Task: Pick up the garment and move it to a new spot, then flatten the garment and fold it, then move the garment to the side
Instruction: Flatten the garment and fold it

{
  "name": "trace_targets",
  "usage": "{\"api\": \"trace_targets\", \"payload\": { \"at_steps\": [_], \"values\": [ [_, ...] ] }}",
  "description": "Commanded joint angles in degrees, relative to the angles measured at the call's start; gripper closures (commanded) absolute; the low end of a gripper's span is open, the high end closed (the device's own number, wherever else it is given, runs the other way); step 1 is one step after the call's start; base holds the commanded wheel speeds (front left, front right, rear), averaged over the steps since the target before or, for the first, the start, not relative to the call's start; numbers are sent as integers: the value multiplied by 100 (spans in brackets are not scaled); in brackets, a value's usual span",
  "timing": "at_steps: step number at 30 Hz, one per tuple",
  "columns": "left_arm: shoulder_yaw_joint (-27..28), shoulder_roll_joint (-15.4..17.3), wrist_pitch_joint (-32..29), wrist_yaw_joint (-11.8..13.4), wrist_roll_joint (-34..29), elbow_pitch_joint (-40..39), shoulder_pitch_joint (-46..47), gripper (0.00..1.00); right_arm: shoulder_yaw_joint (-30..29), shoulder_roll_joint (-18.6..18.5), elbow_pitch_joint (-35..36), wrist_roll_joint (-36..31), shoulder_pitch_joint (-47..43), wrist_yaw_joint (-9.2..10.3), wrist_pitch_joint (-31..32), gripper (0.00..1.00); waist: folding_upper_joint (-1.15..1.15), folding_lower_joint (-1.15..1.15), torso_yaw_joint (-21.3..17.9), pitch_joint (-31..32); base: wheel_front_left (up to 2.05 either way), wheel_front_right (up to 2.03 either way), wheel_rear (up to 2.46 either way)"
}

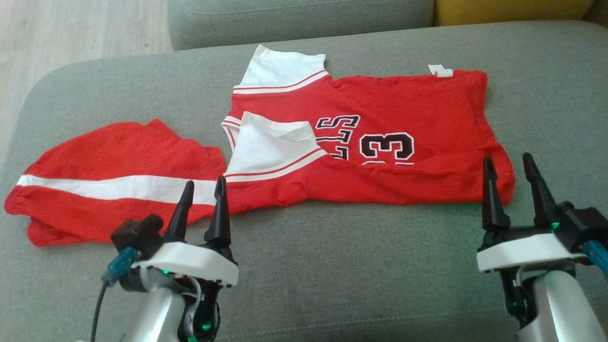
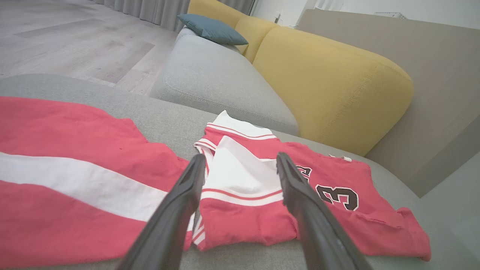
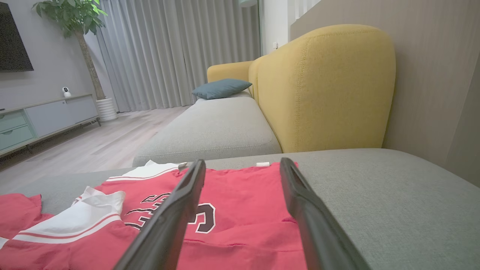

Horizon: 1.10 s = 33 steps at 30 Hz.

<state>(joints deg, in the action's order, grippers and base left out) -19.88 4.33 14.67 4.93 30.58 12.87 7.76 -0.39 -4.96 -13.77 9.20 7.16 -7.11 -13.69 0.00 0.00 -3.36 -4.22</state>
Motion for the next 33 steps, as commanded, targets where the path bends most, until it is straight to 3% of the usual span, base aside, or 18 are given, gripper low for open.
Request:
{"api": "trace_targets", "payload": {
  "at_steps": [1, 10, 23, 32, 33],
  "values": [
    [186, -11, 31, -34, -46, -186, 287, 0, 104, 4, 239, -47, 161, -37, -70, 0, 0, 0, -15, -4, 0, 0, 0],
    [-83, -86, -125, -137, -124, 666, 670, 0, 58, 36, 520, -47, 278, -37, 130, 0, 0, 0, -235, -251, 0, 0, 0],
    [-133, -51, -465, 266, -225, 2172, 1459, 0, 77, 40, 702, 9, 402, -37, 226, 0, 0, 0, -559, -643, 0, 0, 0],
    [-486, -7, -740, 251, -487, 2848, 1746, 0, 27, 67, 775, 75, 484, -37, 339, 0, 0, 0, -612, -777, 0, 0, 0],
    [-534, -6, -787, 236, -516, 2906, 1780, 24, 6, 74, 764, 83, 491, -37, 394, 0, 0, 0, -610, -799, 0, 0, 0]
  ]
}}
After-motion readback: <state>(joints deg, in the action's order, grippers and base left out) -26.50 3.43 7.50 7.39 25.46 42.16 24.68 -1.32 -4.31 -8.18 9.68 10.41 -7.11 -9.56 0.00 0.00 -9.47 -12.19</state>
